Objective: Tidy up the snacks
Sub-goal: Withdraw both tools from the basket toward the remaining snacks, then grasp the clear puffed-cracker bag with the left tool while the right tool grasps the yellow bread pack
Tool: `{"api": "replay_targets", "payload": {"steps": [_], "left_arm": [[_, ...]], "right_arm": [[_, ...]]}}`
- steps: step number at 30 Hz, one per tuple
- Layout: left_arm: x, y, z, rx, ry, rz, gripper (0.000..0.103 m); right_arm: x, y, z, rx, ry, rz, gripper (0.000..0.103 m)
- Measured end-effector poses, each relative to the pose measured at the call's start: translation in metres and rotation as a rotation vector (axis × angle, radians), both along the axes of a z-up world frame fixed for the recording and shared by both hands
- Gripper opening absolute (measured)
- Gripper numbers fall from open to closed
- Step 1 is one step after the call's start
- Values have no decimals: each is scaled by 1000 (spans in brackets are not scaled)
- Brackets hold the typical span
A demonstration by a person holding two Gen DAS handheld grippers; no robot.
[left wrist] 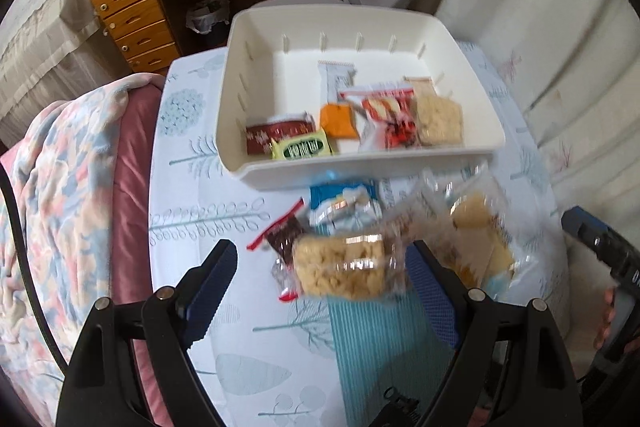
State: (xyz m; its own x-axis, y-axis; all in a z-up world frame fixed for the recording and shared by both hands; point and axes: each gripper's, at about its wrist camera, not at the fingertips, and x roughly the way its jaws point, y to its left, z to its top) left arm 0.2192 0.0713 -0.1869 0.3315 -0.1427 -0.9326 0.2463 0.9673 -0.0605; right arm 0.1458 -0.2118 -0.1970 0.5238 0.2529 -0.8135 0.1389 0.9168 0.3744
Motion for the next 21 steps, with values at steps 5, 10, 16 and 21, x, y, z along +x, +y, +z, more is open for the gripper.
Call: {"api": "replay_targets", "payload": {"steps": [5, 10, 16, 21], "left_arm": [[-12, -7, -11, 38, 9, -99, 85], [-19, -18, -22, 85, 11, -246, 85], [-20, -31, -40, 124, 20, -412, 85], [-21, -41, -63, 168, 54, -547, 85]], "right_arm": [[-12, -7, -18, 73, 48, -64, 86], [-25, -13, -38, 185, 85, -152, 86], [-38, -14, -62, 277, 121, -252, 86], [-48, -12, -82, 328, 150, -331, 86]]}}
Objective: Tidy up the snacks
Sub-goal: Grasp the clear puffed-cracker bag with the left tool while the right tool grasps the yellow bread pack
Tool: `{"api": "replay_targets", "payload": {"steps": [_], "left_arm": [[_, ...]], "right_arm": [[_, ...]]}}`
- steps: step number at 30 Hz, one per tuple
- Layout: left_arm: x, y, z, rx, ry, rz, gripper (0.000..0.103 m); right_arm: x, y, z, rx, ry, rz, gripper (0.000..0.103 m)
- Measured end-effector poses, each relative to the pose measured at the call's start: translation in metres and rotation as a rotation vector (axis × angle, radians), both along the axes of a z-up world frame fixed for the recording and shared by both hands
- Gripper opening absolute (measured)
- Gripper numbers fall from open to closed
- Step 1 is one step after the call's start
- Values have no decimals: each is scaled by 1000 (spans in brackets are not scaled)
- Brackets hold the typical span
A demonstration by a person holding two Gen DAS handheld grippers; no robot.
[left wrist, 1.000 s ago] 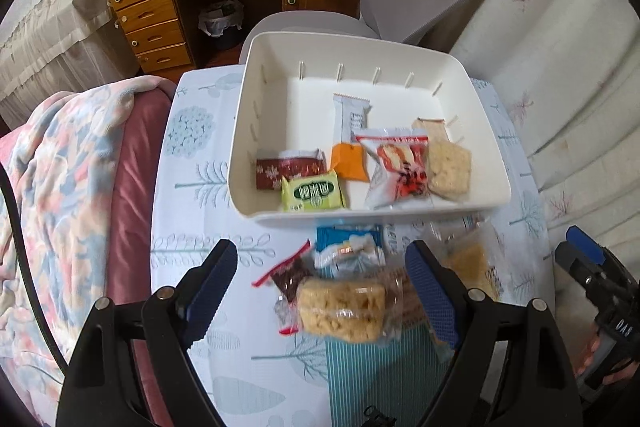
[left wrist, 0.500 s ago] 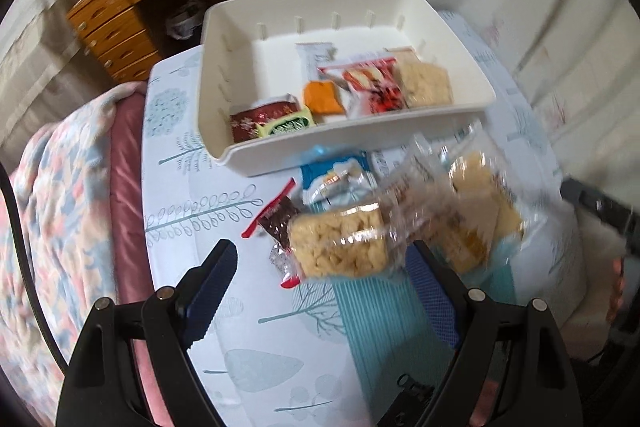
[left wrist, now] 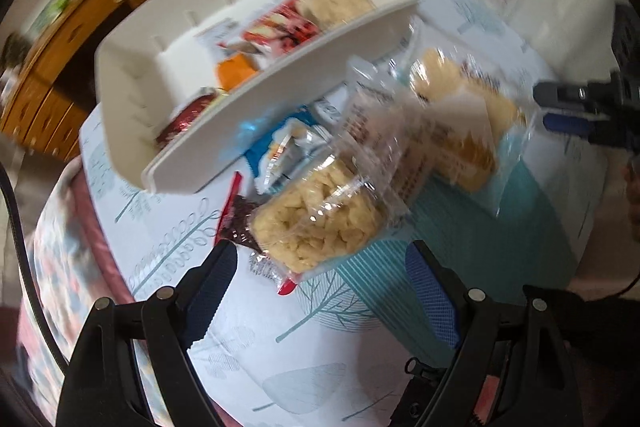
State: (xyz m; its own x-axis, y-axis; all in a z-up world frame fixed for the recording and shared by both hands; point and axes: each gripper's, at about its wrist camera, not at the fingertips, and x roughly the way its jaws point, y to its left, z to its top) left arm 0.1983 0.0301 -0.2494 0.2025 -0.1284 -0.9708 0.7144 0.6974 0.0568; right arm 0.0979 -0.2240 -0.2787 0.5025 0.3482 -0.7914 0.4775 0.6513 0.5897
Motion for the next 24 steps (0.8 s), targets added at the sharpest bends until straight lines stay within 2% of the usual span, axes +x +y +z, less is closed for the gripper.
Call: {"api": "replay_targets", "payload": {"steps": [7, 13, 16, 19, 22, 24], "left_arm": [[-1, -12, -28, 40, 1, -123, 85], [5, -13, -49, 70, -5, -157, 85], [10, -11, -53, 60, -15, -170, 85], [16, -12, -55, 41, -21, -164, 85], [22, -11, -57, 23, -32, -154, 85], [23, -11, -57, 10, -39, -156, 85]], "right_arm": [[-4, 9, -23, 32, 20, -41, 86], [-1, 15, -37, 51, 1, -72, 85], [3, 17, -43, 68, -14, -90, 85], [8, 19, -46, 77, -29, -99, 76], [13, 21, -49, 62, -15, -102, 73], [12, 18, -51, 65, -12, -113, 65]]}}
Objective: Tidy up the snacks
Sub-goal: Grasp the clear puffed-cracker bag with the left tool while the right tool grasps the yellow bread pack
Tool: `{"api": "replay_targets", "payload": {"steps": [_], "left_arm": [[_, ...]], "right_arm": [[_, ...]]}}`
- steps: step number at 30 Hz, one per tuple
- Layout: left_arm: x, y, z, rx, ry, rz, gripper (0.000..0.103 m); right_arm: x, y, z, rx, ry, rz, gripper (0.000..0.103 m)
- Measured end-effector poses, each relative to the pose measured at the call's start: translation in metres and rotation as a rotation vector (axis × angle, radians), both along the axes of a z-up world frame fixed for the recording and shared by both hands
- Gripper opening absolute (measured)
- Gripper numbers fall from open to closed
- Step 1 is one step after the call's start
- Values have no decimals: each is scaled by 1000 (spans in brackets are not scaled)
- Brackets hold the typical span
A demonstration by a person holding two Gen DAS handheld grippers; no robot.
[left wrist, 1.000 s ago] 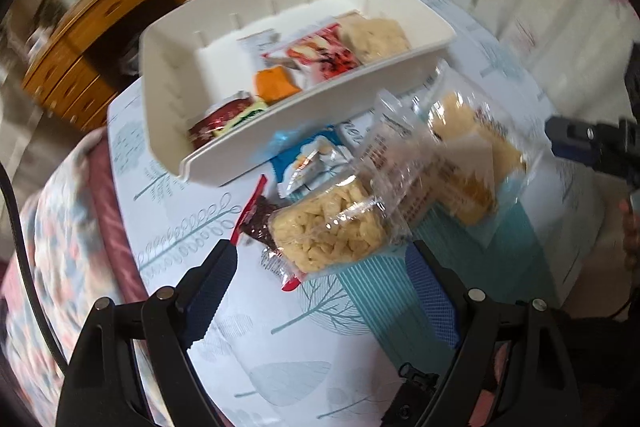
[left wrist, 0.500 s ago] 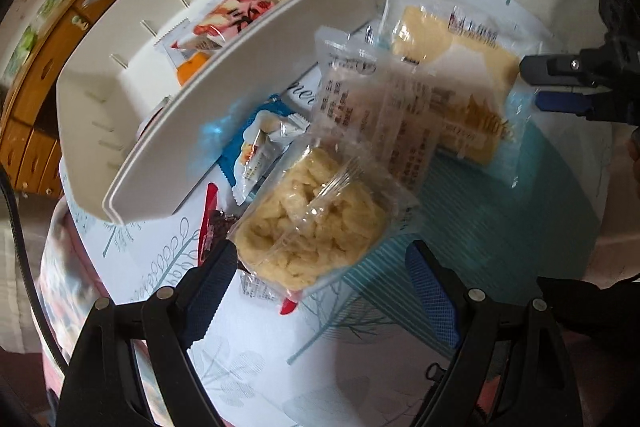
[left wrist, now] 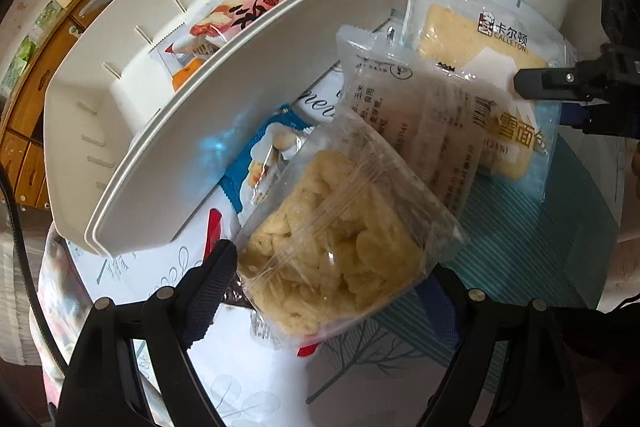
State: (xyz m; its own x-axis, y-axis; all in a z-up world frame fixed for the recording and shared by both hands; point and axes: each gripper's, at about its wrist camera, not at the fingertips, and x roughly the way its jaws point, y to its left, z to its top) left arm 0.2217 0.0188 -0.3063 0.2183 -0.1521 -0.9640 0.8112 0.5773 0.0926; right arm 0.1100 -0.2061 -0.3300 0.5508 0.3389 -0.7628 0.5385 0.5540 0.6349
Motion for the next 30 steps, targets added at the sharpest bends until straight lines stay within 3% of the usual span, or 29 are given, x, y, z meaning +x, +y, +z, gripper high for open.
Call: {"api": "replay_targets", "payload": {"steps": [3, 5, 11, 16, 24, 30], "left_arm": [[0, 0, 1, -15, -15, -13, 84], [-2, 1, 1, -19, -32, -23, 74], [-4, 7, 6, -46, -40, 16, 57], [-6, 8, 8, -37, -50, 46, 54], [-15, 6, 20, -36, -11, 183, 54], [-26, 7, 36, -35, 7, 268, 54]], "right_arm": [[-5, -6, -5, 32, 16, -16, 54], [-7, -8, -6, 53, 15, -17, 51], [-9, -9, -4, 105, 40, -32, 37], [-8, -8, 1, 162, 34, -12, 19], [1, -10, 12, 192, 51, 57, 14], [1, -17, 18, 271, 94, 88, 13]]}}
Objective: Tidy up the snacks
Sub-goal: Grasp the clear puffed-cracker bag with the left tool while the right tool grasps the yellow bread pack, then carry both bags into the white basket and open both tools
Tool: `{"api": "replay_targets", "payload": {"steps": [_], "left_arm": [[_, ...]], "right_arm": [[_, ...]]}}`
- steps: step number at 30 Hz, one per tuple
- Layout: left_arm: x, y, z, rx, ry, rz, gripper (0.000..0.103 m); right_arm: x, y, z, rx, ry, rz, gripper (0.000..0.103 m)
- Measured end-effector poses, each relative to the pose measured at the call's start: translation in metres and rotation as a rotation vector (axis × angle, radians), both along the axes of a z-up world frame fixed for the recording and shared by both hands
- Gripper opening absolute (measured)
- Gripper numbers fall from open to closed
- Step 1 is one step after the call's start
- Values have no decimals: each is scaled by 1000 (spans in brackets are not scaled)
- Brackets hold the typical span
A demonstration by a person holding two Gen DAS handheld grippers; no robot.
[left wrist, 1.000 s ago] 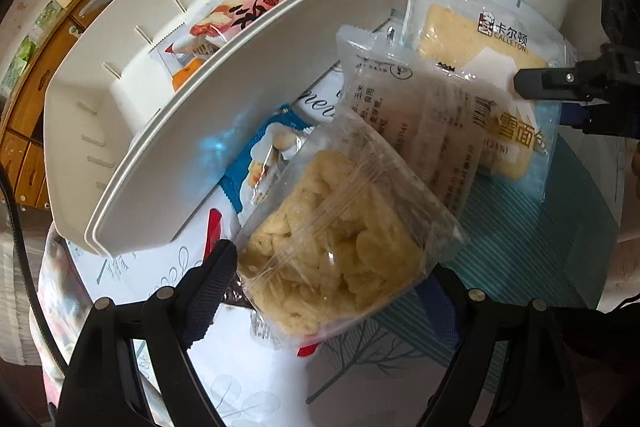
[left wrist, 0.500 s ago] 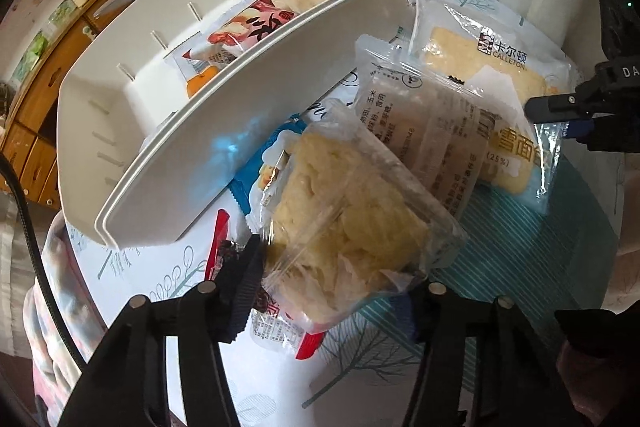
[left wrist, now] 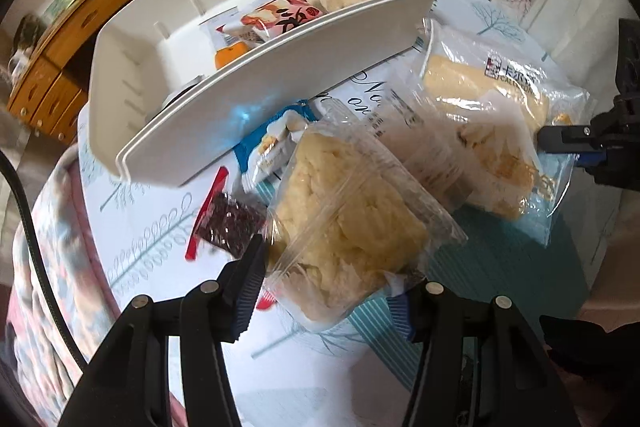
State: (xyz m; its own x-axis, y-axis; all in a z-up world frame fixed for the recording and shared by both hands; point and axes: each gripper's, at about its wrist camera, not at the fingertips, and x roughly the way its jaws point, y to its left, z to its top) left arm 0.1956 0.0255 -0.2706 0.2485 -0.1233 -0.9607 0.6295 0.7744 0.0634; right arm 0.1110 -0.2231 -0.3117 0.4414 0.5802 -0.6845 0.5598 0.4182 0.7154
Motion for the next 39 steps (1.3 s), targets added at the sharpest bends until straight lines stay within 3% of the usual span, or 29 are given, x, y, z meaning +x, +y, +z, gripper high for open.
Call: {"api": "replay_targets", "payload": {"steps": [10, 19, 29, 35, 39], "left_arm": [[-12, 0, 48, -48, -3, 91, 53], [-4, 8, 87, -72, -37, 158, 53], [30, 12, 116, -101, -111, 266, 53], [56, 11, 120, -99, -141, 299, 53], [77, 14, 117, -114, -152, 341, 53]], "right_arm": [[7, -10, 33, 45, -13, 108, 10], [18, -21, 61, 43, -78, 199, 9], [50, -21, 90, 115, -252, 283, 9], [80, -13, 103, 146, -368, 310, 9], [98, -10, 97, 151, -389, 303, 9]]}}
